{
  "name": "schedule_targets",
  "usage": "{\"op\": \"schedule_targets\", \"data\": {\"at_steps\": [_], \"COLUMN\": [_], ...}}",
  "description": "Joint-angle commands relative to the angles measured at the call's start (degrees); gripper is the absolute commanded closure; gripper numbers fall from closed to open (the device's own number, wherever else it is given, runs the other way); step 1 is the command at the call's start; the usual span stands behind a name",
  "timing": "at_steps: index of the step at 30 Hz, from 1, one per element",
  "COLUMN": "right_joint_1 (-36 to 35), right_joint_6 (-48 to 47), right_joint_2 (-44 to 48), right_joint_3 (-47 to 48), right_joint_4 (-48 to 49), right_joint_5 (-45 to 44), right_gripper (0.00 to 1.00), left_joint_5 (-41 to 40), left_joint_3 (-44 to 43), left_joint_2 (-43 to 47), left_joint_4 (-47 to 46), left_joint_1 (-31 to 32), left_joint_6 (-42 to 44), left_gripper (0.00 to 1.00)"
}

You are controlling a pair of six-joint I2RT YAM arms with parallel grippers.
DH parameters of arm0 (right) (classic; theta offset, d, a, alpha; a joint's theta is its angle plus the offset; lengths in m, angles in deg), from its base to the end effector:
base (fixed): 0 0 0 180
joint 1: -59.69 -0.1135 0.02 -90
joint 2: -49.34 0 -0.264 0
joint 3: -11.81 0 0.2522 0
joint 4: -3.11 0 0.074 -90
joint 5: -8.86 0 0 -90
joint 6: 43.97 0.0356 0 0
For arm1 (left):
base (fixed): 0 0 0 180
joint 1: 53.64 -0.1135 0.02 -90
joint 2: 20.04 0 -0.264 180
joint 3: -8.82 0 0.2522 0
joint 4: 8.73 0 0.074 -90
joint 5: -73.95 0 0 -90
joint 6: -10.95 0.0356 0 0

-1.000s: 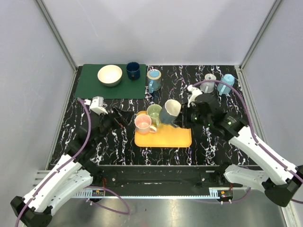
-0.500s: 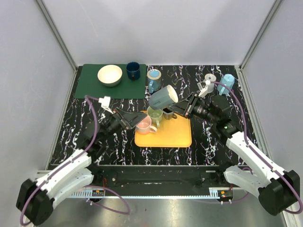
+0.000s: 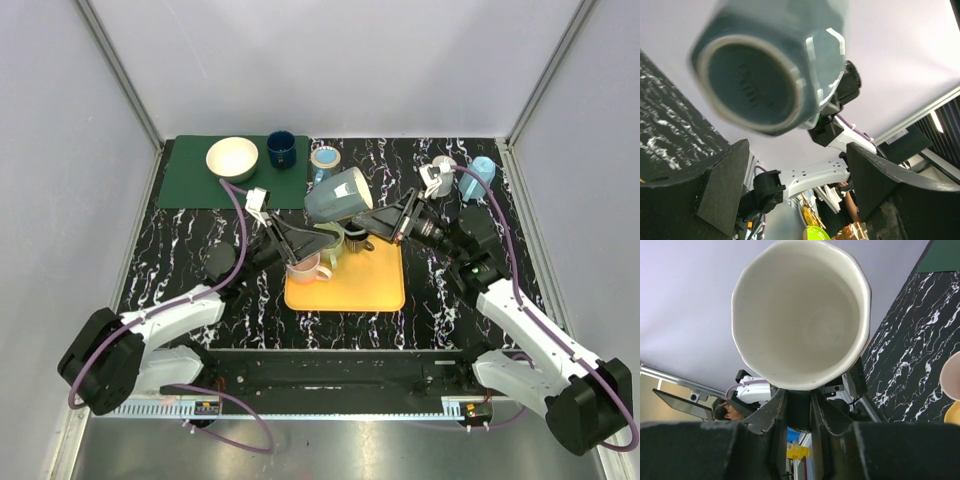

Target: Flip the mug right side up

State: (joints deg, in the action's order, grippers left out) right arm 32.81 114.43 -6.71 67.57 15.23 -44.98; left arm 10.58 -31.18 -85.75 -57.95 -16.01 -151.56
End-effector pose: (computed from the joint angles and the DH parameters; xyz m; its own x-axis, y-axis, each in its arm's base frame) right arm 0.1915 0.1206 0.3523 -0.7510 0.4609 -0.4728 -0.4940 0.0828 0.8655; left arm 0.1769 -0.1565 0.2869 -0.7361 -0.5091 -0.4461 0.5632 -0.0950 -0.8209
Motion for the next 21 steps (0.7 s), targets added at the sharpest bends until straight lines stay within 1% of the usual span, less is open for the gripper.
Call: {"op": "schedule_targets", "data": {"at_steps": [1, 3, 6, 10, 11, 14, 16, 17, 21], "right_joint_1": [-0.1, -0.1, -0.1, -0.2, -0.1, -0.1, -0.1, -0.1, -0.1], "right_joint_6": [3.8, 4.8, 4.8, 4.5, 4.5, 4.2, 3.9, 3.8, 3.7], "right_joint_2": [0.3, 0.2, 0.3, 0.8, 0.9, 1.2, 1.5, 1.5, 2.1], "right_joint_3": [-0.1, -0.6, -0.9, -1.1, -1.4, -1.5, -1.5, -1.7, -2.7], "right_joint_4": [12.1, 13.8, 13.6, 12.8, 12.8, 12.2, 11.7, 11.4, 11.3], "right_joint_5": [1.1, 1.3, 1.4, 1.5, 1.5, 1.9, 2.2, 2.3, 2.5], "right_gripper": [1.0, 1.0, 1.0, 1.0, 1.0, 1.0, 1.0, 1.0, 1.0], "left_joint_5": [0.0, -0.7, -1.8, -2.0, -2.2, -3.3, -4.0, -4.3, -6.5], "left_joint_3": [-5.7, -6.9, -8.1, -10.0, -10.1, -10.5, -10.8, -10.9, -11.2], "left_joint_2": [-2.4, -3.1, -4.8, -7.5, -7.8, -8.7, -9.0, -9.0, -8.9], "left_joint_4": [-9.5, -9.5, -10.4, -10.9, -11.1, -12.0, -12.1, -12.1, -12.8], "left_joint_1": [3.1, 3.9, 4.6, 5.3, 5.4, 5.4, 5.4, 5.4, 5.4], "left_joint_6": [0.7, 2.0, 2.5, 3.0, 2.9, 2.6, 2.6, 2.7, 2.6], "left_gripper": [0.2, 0.2, 0.24, 0.35, 0.4, 0.5, 0.52, 0.55, 0.57]}}
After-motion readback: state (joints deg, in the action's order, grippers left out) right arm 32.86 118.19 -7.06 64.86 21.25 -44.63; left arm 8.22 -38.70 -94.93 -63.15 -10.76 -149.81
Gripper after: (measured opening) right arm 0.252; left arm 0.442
